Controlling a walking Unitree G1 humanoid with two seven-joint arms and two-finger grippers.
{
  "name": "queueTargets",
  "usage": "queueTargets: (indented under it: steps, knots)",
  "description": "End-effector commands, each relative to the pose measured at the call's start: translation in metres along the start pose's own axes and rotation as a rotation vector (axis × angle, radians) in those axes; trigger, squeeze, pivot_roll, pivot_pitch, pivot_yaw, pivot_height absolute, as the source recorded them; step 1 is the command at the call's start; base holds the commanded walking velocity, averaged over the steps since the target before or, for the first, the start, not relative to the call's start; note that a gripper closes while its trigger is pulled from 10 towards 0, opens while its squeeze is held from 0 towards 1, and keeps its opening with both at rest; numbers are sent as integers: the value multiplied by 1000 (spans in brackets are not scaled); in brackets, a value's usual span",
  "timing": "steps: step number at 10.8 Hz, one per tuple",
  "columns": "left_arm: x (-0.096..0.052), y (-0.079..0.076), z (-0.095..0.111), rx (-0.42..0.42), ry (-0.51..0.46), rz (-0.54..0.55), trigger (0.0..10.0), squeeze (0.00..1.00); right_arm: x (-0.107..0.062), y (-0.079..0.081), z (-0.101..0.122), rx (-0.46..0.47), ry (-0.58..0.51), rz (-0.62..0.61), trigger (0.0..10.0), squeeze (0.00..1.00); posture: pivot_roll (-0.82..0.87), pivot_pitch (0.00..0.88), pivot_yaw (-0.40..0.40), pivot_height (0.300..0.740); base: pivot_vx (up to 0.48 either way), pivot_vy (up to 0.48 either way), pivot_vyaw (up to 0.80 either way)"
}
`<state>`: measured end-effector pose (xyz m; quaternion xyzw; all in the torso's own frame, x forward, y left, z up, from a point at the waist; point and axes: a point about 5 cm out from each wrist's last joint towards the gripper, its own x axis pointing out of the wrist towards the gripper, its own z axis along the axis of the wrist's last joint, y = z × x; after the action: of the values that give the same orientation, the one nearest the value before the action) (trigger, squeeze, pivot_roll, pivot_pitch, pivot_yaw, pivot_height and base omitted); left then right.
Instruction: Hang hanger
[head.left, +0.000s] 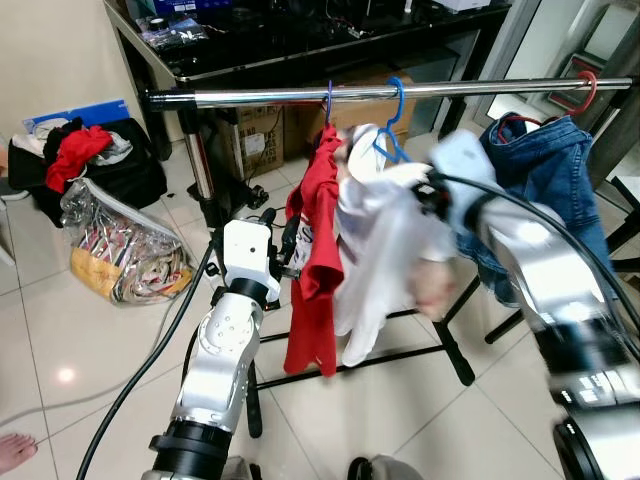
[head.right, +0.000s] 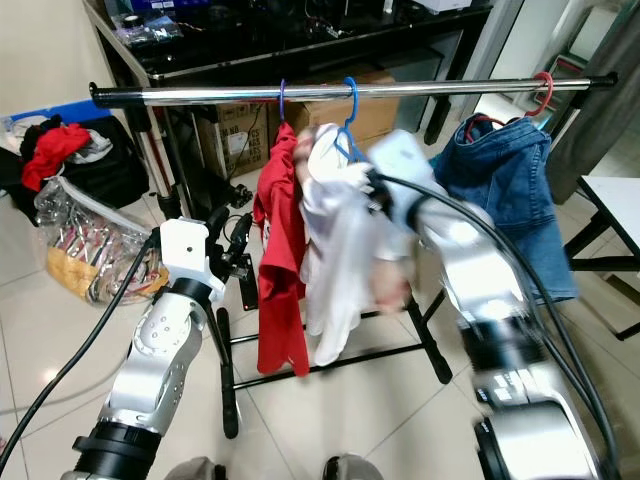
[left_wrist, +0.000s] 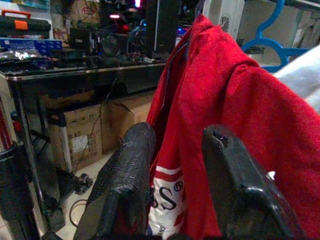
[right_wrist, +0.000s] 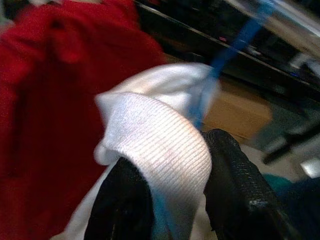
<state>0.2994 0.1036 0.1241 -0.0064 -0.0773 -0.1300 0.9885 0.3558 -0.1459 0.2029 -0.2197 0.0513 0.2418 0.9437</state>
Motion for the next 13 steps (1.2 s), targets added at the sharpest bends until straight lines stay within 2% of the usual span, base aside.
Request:
queueTargets:
  steps: [1,3,4,6,7,10,11,13]
  knots:
    - [2,-4,1,6,-6,-16,10000,0,2,3,3,-5,-10,42,10000,1000,52,30,-47,723,0,0,0]
    - [-1,-2,0,3,-3,4,10000,0,-1,4,-2,-25,39,80,10000,1000,58,34,-55,723,0,0,0]
    - [-3,-2,-1,2,0,4,10000,0,-9,2,-4,-21,38,108,10000,1000,52,35,-56,723,0,0,0]
    - [-1,-4,-2,-4,1,-1,10000,0,-24,-11,-12,-18,76,57,10000,1000,29,37,-50,723,0,0,0]
    - [1,-6,-2,-8,1,-10,10000,0,-34,-17,-15,5,86,15,10000,0,15,36,-45,723,0,0,0]
    - [3,-8,-2,-15,1,-21,10000,0,-58,-25,-12,83,71,-89,10000,0,0,38,-41,723,0,0,0]
    - [2,-8,-1,-18,-5,-22,10000,0,-66,-21,-9,108,55,-99,10000,0,-1,39,-40,723,0,0,0]
    - [1,-2,3,-36,-33,4,10000,0,-70,5,-9,176,-2,-57,10000,0,-2,41,-34,723,0,0,0]
